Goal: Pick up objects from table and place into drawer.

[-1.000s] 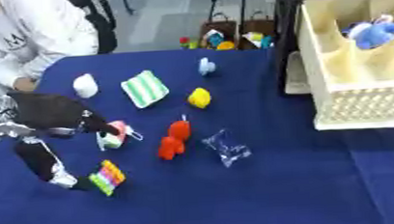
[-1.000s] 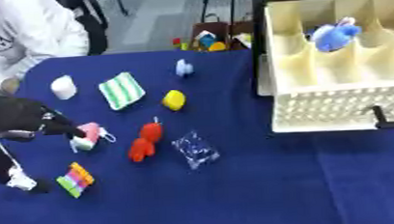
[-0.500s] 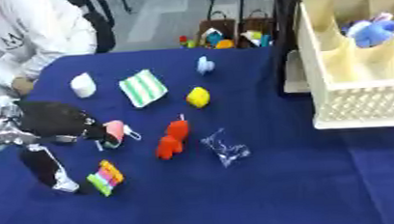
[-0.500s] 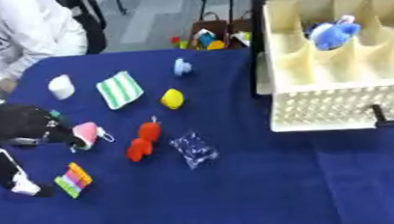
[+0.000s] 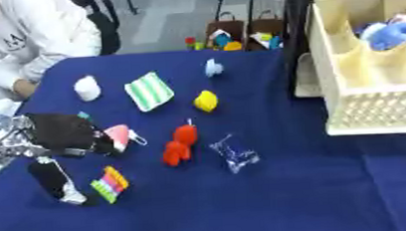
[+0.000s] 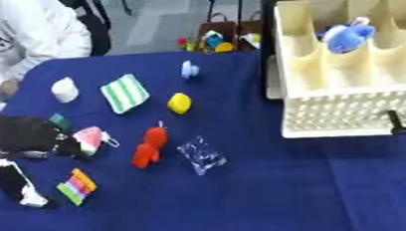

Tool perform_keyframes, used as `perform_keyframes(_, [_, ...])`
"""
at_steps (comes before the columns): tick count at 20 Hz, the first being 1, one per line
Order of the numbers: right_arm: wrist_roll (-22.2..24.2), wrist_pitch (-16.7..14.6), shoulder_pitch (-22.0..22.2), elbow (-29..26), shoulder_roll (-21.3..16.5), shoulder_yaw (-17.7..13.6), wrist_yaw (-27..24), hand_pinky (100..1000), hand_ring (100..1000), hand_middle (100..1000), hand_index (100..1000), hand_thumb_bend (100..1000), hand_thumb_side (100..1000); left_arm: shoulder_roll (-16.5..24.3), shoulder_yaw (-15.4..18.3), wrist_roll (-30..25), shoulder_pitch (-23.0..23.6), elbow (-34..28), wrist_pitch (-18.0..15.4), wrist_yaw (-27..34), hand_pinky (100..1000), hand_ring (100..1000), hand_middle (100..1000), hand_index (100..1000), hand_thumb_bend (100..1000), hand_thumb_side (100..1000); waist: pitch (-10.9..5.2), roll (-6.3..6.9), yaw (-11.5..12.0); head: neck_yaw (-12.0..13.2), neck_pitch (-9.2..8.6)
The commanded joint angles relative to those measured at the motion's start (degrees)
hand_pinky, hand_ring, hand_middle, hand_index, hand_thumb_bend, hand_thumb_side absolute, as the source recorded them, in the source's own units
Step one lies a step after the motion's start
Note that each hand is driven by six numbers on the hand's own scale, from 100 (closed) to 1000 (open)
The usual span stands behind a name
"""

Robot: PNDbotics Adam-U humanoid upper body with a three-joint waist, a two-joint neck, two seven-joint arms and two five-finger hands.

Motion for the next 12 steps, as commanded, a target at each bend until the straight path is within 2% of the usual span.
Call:
perform_keyframes(1, [-1.16,-0.87,-0.80,-0.73,-0.77,-0.33,-0.10,647,705,671,757,100,740,1.14,0.22,-4.48,-0.87,0.32,-4.96,-0.99,664,716,696,904,498,736,-0.71,-0.06,-0.04,0.21,-0.70])
perform_keyframes(12, [-1.50,-0.65,-0.84,-0.73,-0.53,-0.46,0.11,649,705,671,758,100,741,0.23,-0.28,-2.56,-1.08,2.03,-5.52,-2.37,636,696,670,879,452,670,-0.46,-0.07,-0.33,0.42,-1.09])
